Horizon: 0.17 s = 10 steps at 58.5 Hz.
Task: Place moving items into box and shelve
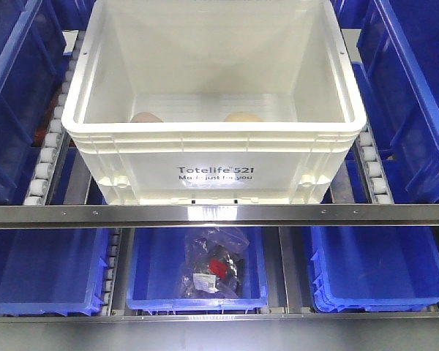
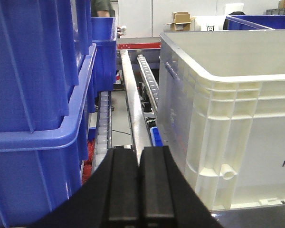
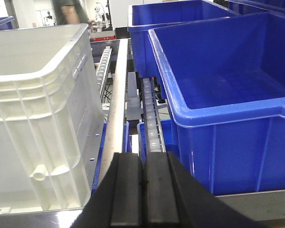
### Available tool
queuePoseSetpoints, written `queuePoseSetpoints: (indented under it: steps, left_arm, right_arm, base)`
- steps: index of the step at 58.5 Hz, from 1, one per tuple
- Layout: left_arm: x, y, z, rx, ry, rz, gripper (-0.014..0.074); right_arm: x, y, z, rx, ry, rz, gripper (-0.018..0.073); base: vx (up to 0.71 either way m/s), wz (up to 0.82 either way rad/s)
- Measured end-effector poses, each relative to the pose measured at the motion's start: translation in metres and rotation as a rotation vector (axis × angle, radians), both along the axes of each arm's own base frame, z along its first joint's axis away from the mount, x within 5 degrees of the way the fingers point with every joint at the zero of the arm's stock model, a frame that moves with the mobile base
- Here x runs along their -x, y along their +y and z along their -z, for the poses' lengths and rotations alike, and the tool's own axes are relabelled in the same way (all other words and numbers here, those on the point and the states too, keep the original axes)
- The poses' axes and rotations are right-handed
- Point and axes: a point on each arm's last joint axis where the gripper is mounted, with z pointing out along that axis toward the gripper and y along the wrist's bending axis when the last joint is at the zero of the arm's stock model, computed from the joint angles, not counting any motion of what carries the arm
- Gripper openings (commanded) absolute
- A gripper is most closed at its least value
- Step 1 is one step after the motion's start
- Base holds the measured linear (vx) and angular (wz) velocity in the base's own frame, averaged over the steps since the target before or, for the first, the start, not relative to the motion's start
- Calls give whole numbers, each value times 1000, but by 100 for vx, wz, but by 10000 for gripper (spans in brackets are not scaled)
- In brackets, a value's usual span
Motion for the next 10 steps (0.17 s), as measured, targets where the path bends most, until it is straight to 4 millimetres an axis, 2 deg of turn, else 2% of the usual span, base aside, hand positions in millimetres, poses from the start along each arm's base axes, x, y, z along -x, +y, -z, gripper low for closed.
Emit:
queuePoseSetpoints:
  steps: [10]
  left_arm:
    - [0, 0, 0, 0, 0, 0, -6]
  right_arm:
    - [0, 0, 0, 0, 0, 0, -8]
  base:
    - [0, 0]
